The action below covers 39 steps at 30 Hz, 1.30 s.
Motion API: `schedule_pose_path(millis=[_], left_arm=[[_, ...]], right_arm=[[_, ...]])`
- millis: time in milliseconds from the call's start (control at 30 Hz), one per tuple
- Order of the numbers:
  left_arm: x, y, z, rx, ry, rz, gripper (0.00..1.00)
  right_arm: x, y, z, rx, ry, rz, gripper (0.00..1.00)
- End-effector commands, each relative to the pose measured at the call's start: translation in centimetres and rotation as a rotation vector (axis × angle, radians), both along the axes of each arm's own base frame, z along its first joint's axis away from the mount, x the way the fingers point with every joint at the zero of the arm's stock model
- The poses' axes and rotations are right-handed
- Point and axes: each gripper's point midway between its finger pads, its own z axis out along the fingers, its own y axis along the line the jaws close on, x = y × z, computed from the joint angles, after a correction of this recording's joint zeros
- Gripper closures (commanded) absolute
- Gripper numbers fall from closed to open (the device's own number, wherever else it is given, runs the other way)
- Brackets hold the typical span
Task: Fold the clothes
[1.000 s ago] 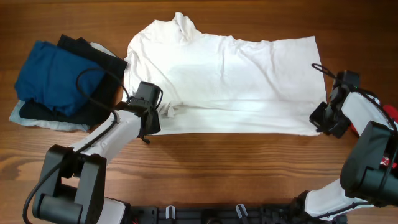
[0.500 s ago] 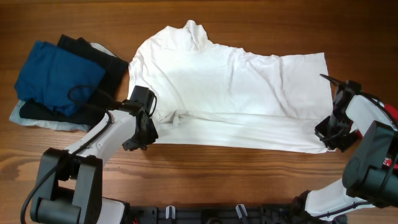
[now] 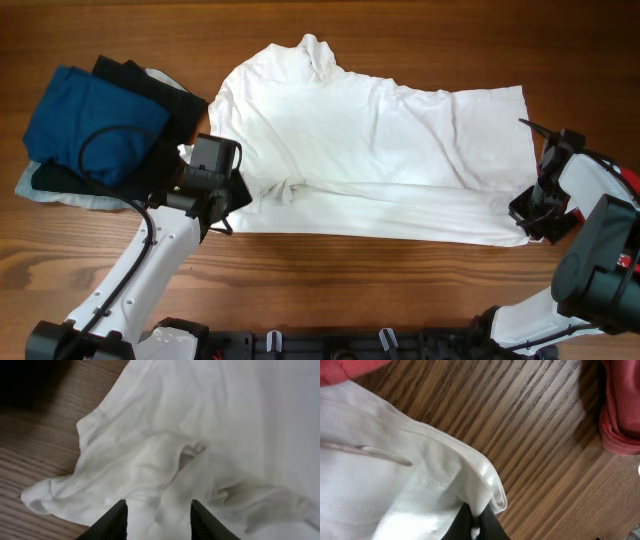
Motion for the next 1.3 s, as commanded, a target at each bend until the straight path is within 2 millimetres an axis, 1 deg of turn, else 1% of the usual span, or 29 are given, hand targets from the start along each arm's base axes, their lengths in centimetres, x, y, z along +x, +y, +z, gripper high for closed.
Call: schedule_pose_path(millis=[0, 100, 200, 233, 300, 367, 433, 467, 600, 667, 733, 900, 933, 1033, 1267], left_arm=[[0.0, 1.3, -1.8, 0.076, 0.045, 0.038, 0.6], [-0.2, 2.1, -4.5, 0.133, 0.123, 0.051, 0.61], [-0.5, 3.0, -6.3, 0.14, 0.177, 0.094, 0.61], [-0.7, 3.5, -6.9, 0.139, 0.2, 0.126, 0.6], [-1.9, 4.0, -7.7, 0.1, 0.263, 0.193, 0.6], [-3.9, 4.2, -8.0, 0.041, 0.351, 0.272, 0.6], [-6.1, 4.5, -8.0, -0.003, 0.448, 0.361, 0.58], [-6.8, 4.7, -7.9, -0.017, 0.479, 0.38, 0.58], [-8.3, 5.1, -7.8, -0.079, 0.552, 0.44, 0.6], [-9.1, 5.6, -7.6, -0.077, 0.584, 0.466, 0.63], [-9.4, 5.9, -7.5, -0.078, 0.597, 0.479, 0.67], [-9.9, 5.9, -7.4, -0.074, 0.618, 0.481, 0.69], [-9.9, 5.9, -7.4, -0.074, 0.616, 0.481, 0.71], [-9.7, 6.0, -7.1, -0.07, 0.598, 0.481, 0.71], [-9.1, 6.6, -4.7, -0.06, 0.496, 0.48, 0.71]], right_arm=[[-0.5, -0.3, -0.4, -0.011, 0.023, -0.005, 0.96], [-0.4, -0.2, -0.5, -0.002, 0.019, -0.001, 0.96], [-0.2, 0.0, -0.5, 0.01, 0.011, 0.001, 0.96], [-0.2, 0.0, -0.5, 0.01, 0.011, 0.001, 0.96], [-0.1, 0.0, -0.5, 0.009, 0.008, 0.002, 0.96], [-0.1, -0.1, -0.5, 0.008, 0.008, 0.002, 0.95], [0.0, -0.1, -0.5, 0.006, 0.005, 0.001, 0.96], [0.0, -0.1, -0.6, 0.006, 0.004, 0.002, 0.96], [0.0, -0.1, -0.6, 0.006, 0.002, 0.005, 0.96], [0.0, -0.1, -0.6, 0.006, 0.004, 0.009, 0.96], [0.0, -0.2, -0.5, 0.005, 0.006, 0.013, 0.96], [-0.2, -0.1, -0.5, 0.007, 0.016, 0.013, 0.96], [-0.1, -0.1, -0.5, 0.007, 0.011, 0.013, 0.96], [-0.1, 0.0, -0.5, 0.013, 0.011, 0.016, 0.96], [-0.5, 0.2, -0.1, 0.019, 0.019, 0.017, 0.96]])
